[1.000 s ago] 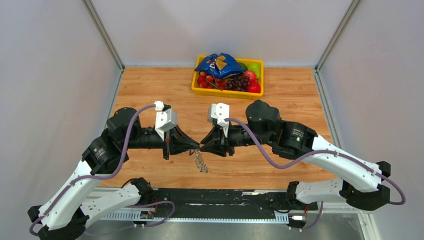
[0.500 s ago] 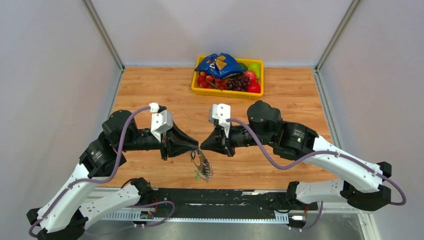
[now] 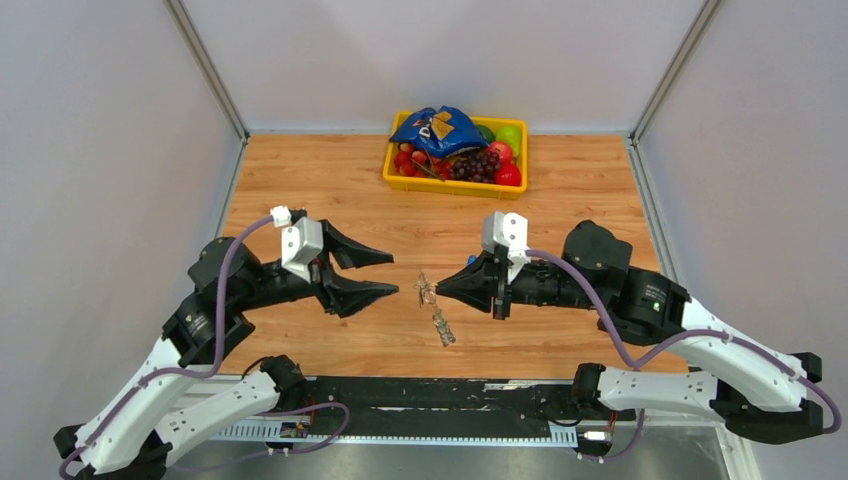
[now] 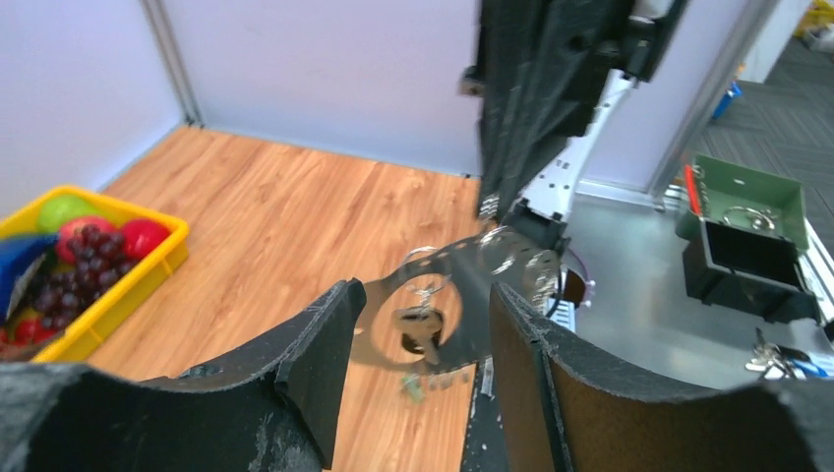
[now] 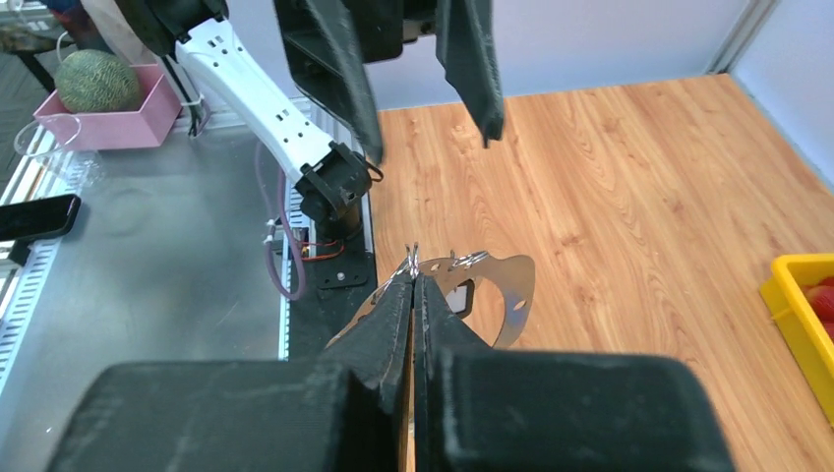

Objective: Put the keys on the keyring

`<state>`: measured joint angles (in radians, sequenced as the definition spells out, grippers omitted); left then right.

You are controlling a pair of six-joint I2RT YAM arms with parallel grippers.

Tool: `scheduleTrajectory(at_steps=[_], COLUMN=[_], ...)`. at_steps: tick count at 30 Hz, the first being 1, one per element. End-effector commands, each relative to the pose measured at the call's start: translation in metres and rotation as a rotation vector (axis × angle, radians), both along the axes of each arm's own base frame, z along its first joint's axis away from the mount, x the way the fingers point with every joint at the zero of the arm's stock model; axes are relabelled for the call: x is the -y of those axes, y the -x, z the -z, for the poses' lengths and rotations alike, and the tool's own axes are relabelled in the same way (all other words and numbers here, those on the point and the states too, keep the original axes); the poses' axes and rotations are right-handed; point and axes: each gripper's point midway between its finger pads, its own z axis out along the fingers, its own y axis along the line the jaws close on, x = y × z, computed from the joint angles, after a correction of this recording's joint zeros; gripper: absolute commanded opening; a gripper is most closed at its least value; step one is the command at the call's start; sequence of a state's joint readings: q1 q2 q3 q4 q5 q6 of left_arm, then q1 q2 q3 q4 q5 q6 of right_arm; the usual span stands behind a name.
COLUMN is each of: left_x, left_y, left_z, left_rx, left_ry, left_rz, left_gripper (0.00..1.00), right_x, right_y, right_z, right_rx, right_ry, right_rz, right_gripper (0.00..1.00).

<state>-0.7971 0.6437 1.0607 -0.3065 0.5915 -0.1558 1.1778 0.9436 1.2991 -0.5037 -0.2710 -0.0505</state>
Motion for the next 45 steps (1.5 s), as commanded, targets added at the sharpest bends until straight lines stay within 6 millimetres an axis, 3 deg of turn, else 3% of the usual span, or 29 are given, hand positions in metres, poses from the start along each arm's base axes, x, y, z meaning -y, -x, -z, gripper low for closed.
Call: scheduleTrajectory(at_steps=[1,6,11,21,27,37,45], left_x=[0.014,0.037,0.057,0.09,0.111,0.139,0.156], left_y=[-0.044,-0.081,-0.102,-0.147,-0.169,-0.208,-0.222], left_z=[0.009,0.054,0.095,0.203,0.256,0.321,0.348], left_rx=[-0.107,-0.262,-0.353,-0.458,-0.543,-0.604,-0.515], left_ry=[0.027,-0.05,-0.097,-0.242,-0.298,-0.374,-0.5], left_rz=[-0.157,-0.244,-0.267,-0.34,-0.373,-0.467,-0.584], left_gripper=[0.61,0.59,0.58,0.58,0.56,0.54,0.53], right_x=[0.02,0.054,0.074,0.083,0.094,0.11,0.112], right_y=[-0.007,-0.032,-0.05,-0.051,-0.055,-0.051,-0.051], right_z=[-0.032,-0.038,-0.032,-0.034,-0.036,-0.046,-0.041], right_rx=[0.015,-0.016,-0.037,-0.047,-0.068,-0.089,-0.086], right_ry=[-0.134,-0.178,-0.182,-0.191,-0.211,-0.261,-0.241], right_rz=[0.1,0.315,0.458,0.487,0.541,0.557,0.564], right_gripper=[0.0,0.0,0.0,0.0,0.0,0.0,0.0])
